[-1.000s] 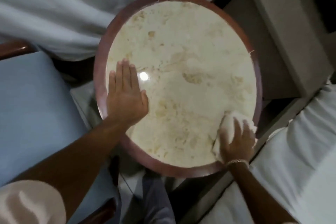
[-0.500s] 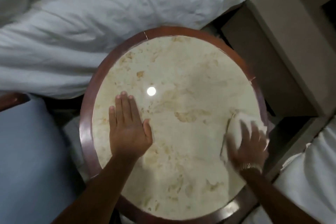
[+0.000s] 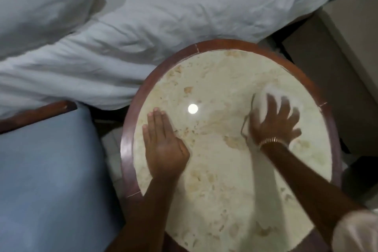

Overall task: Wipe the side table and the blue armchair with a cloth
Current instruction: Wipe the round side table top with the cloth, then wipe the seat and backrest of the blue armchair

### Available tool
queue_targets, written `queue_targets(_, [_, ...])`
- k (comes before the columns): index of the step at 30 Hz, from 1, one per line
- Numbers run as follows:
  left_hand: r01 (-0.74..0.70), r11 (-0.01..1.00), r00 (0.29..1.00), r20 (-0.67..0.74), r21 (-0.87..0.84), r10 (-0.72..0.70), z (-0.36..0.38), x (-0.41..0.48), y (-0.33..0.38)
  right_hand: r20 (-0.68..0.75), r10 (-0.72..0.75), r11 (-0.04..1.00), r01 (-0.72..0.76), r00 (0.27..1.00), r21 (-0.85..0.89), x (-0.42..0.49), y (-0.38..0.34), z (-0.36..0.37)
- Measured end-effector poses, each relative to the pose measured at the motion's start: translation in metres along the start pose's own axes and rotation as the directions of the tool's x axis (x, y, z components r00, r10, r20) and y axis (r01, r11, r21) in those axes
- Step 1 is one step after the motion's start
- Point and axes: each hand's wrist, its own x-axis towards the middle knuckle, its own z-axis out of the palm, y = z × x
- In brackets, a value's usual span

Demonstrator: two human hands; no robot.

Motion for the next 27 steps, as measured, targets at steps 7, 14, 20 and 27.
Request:
queue_targets(7, [0.162,0.986,0.986,0.031,-0.041,-0.161,-0.029,-0.033,-0.041,0.117,-0.604,0.776,0.615,0.789,-0.139,-0.027,-0.179,0.022])
queue_targets(14, [0.524,0.851,0.85,0.036,0.041,-0.526,-0.194,-0.149,-0.187,0.385,-0.867,0.364,0.93,0.318,0.051,-0.194,-0.183,0.015])
queue_targets(20, [0.728,0.616,0.647,-0.007,0.302,-0.762,-0.292,-0.294,-0.286,0.198,-0.98,0.083,0.938,0.016,0.338,-0.362,-0.295,0.059])
queue_targets(27, [0.759,0.517,0.57,-0.019,0.396,-0.821,-0.316,-0.344,-0.313,0.344,-0.929,-0.145,0.989,-0.134,-0.007,-0.44,-0.251,0.122])
